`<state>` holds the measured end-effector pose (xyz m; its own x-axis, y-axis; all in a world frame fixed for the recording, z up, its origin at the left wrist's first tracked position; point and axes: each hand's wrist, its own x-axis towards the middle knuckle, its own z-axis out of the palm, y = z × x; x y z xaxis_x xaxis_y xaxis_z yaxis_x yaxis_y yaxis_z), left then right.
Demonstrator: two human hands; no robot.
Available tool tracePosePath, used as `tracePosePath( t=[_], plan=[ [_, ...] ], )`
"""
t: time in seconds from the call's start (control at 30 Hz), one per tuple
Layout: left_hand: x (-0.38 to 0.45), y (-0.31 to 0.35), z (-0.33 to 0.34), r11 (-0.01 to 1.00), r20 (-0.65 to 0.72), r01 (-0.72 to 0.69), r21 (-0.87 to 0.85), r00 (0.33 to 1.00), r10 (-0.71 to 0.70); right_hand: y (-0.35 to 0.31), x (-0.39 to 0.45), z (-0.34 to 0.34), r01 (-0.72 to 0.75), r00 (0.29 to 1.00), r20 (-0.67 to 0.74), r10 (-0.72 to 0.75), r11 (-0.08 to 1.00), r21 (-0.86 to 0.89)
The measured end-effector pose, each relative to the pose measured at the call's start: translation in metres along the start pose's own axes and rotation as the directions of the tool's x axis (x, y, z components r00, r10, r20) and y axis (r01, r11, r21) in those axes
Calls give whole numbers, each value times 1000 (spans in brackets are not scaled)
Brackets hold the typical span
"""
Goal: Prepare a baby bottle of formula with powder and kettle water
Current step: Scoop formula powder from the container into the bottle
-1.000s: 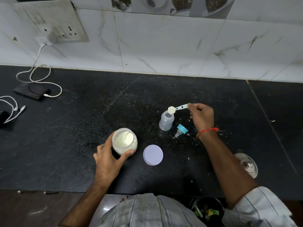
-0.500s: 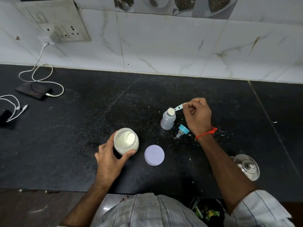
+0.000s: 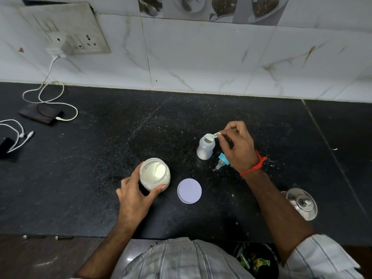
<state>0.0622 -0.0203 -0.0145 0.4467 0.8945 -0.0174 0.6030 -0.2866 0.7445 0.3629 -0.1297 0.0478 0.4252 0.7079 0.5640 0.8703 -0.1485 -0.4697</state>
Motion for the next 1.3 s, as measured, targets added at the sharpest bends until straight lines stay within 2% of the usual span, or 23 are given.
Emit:
tracePosePath(
  t=[0.93,1.3],
  plan=[
    [-1,0,-1,1000,6,14,-19,1000,-14,6,-18,5,128,991,26,-128,992,-9],
    [-1,2,-1,1000,11,14,-14,1000,-13,4,-18,6,110,994,5,-110,994,-28]
  ],
)
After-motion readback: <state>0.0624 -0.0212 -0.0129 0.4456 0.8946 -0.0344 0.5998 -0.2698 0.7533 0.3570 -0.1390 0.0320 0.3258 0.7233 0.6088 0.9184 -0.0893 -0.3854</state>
